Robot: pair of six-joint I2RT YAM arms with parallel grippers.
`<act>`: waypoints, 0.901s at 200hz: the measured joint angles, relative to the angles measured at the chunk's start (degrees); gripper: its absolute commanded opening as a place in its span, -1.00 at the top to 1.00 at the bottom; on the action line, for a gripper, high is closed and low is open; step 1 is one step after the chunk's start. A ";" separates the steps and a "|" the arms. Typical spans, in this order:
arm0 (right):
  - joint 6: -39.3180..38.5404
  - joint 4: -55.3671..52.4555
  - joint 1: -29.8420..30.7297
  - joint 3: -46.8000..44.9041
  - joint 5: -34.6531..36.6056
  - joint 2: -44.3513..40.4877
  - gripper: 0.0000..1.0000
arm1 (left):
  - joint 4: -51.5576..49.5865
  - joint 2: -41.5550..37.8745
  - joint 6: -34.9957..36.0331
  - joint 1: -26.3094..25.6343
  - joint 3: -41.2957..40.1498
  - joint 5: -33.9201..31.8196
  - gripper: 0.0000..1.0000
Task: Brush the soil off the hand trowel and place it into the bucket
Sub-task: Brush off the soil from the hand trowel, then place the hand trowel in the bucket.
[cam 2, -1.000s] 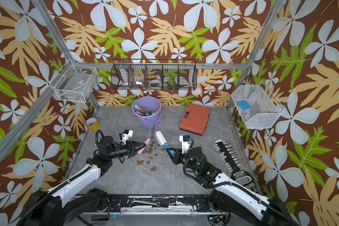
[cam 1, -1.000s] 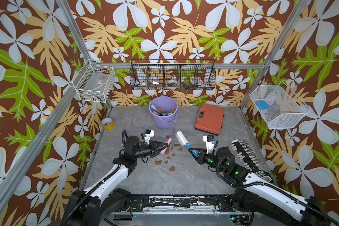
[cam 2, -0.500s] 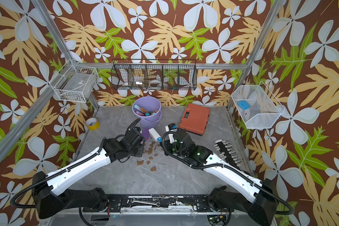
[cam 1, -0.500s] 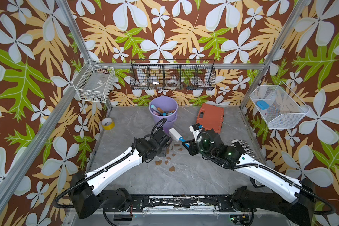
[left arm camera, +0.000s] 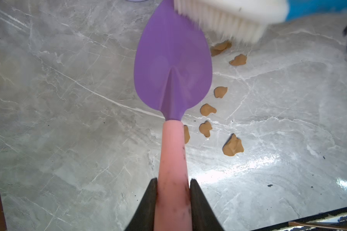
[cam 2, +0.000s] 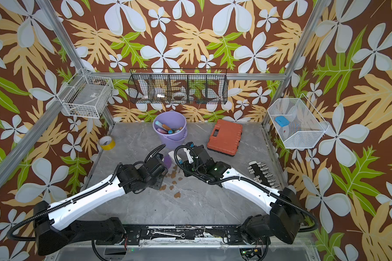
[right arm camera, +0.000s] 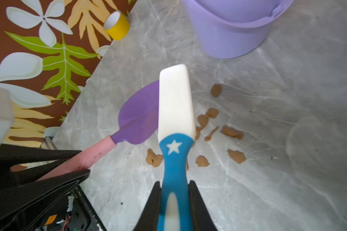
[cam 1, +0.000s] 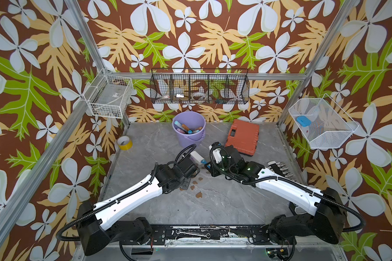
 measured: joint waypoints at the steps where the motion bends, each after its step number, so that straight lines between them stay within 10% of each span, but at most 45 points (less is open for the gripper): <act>1: -0.02 0.04 0.17 0.00 -0.07 -0.13 1.00 | 0.02 -0.02 0.00 0.00 -0.02 0.00 1.00; 51: -0.83 4.61 6.21 0.28 -7.04 2.75 1.00 | 0.33 -0.35 0.17 0.00 -0.39 0.39 1.00; 109: -1.07 3.98 -9.09 -5.46 -4.07 -0.39 1.00 | 0.02 0.09 1.79 0.94 0.96 1.38 1.00; 180: 1.14 6.36 -10.21 -11.47 -3.45 -8.09 1.00 | 0.59 11.82 6.29 12.63 20.70 0.13 1.00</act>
